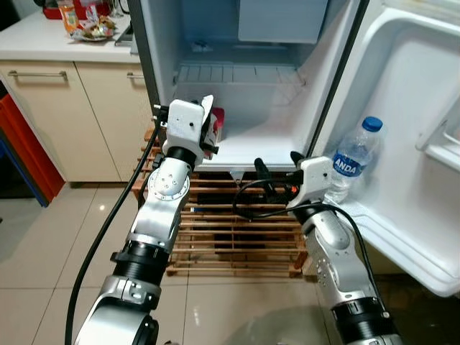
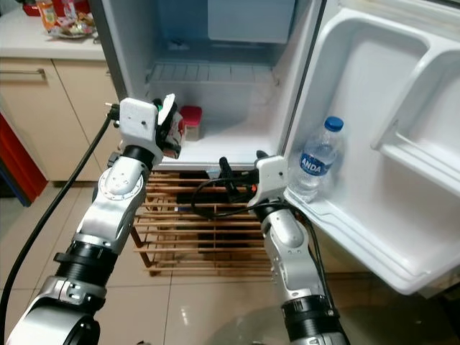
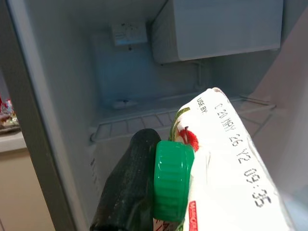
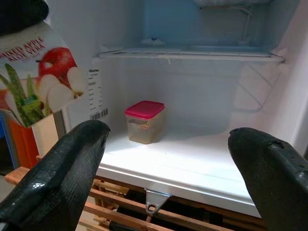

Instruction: Restocking fridge

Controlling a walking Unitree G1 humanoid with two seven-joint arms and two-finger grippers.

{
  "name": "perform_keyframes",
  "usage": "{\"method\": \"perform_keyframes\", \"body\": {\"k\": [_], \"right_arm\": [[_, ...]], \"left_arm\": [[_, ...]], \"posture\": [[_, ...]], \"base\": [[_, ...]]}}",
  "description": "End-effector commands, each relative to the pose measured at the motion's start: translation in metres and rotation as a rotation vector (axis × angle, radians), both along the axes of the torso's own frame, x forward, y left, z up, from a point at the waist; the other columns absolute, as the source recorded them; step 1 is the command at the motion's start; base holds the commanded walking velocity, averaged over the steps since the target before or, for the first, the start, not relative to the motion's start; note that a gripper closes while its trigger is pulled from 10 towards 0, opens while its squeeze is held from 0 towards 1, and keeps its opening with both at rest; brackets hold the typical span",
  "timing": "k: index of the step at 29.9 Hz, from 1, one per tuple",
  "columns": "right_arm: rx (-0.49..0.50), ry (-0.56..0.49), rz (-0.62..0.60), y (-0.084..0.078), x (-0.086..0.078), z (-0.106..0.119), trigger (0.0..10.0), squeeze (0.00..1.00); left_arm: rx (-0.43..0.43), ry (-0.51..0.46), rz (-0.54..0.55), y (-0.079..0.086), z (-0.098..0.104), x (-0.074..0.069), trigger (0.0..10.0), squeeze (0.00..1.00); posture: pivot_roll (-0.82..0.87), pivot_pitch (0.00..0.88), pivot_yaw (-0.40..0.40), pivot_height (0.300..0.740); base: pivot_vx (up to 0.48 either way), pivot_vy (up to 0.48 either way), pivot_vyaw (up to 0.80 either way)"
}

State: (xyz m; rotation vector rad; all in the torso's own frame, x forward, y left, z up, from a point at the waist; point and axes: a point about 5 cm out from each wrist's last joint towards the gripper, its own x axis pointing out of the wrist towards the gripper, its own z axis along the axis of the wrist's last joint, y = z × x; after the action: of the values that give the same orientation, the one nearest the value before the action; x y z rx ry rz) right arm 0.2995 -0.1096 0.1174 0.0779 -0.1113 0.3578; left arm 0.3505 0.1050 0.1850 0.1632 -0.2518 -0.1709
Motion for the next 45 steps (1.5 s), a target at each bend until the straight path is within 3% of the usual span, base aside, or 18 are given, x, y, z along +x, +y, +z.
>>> {"method": "perform_keyframes", "body": {"k": [1, 2, 12, 20, 28, 37, 44, 45], "right_arm": [[0.015, 0.006, 0.024, 0.001, -0.002, 0.002, 10.0, 0.00], [0.003, 0.019, 0.048, 0.004, -0.003, 0.000, 10.0, 0.00], [-0.056, 0.106, -0.016, -0.002, 0.011, -0.003, 10.0, 0.00], [-0.069, 0.073, 0.016, 0.007, 0.014, 0.006, 10.0, 0.00], [-0.084, 0.058, 0.019, 0.011, 0.017, 0.004, 10.0, 0.00], [-0.037, 0.014, 0.001, 0.017, 0.015, 0.008, 10.0, 0.00], [-0.019, -0.004, -0.014, 0.014, 0.019, 0.010, 10.0, 0.00], [-0.008, -0.027, -0.024, 0.014, 0.022, 0.015, 10.0, 0.00]], "left_arm": [[-0.039, 0.016, 0.015, 0.001, 0.001, 0.005, 10.0, 0.00], [-0.068, 0.026, 0.025, 0.001, 0.002, 0.008, 10.0, 0.00], [-0.054, -0.003, 0.029, 0.005, 0.009, 0.013, 10.0, 0.00], [-0.047, -0.011, 0.030, 0.005, 0.011, 0.014, 10.0, 0.00], [-0.043, -0.036, 0.012, 0.001, 0.022, 0.020, 10.0, 0.00], [-0.047, -0.017, -0.007, 0.003, 0.025, 0.025, 10.0, 0.00], [0.006, -0.112, -0.073, -0.008, 0.044, 0.025, 10.0, 0.00], [0.024, -0.161, -0.093, -0.011, 0.053, 0.023, 10.0, 0.00]], "posture": [[-0.10, 0.000, -0.012, 0.740], [-0.09, 0.000, -0.014, 0.740], [-0.09, 0.000, -0.016, 0.731], [-0.10, 0.000, -0.017, 0.694], [-0.10, 0.000, 0.041, 0.657], [-0.10, 0.000, 0.054, 0.652], [-0.08, 0.000, 0.055, 0.652], [-0.08, 0.000, 0.053, 0.652]], "base": [[0.000, 0.000, 0.00], [0.000, 0.000, 0.00], [0.000, 0.000, 0.00], [0.000, 0.000, 0.00], [0.000, 0.000, 0.00], [0.257, 0.000, 0.00], [0.455, 0.000, 0.00], [0.458, 0.000, 0.00]]}}
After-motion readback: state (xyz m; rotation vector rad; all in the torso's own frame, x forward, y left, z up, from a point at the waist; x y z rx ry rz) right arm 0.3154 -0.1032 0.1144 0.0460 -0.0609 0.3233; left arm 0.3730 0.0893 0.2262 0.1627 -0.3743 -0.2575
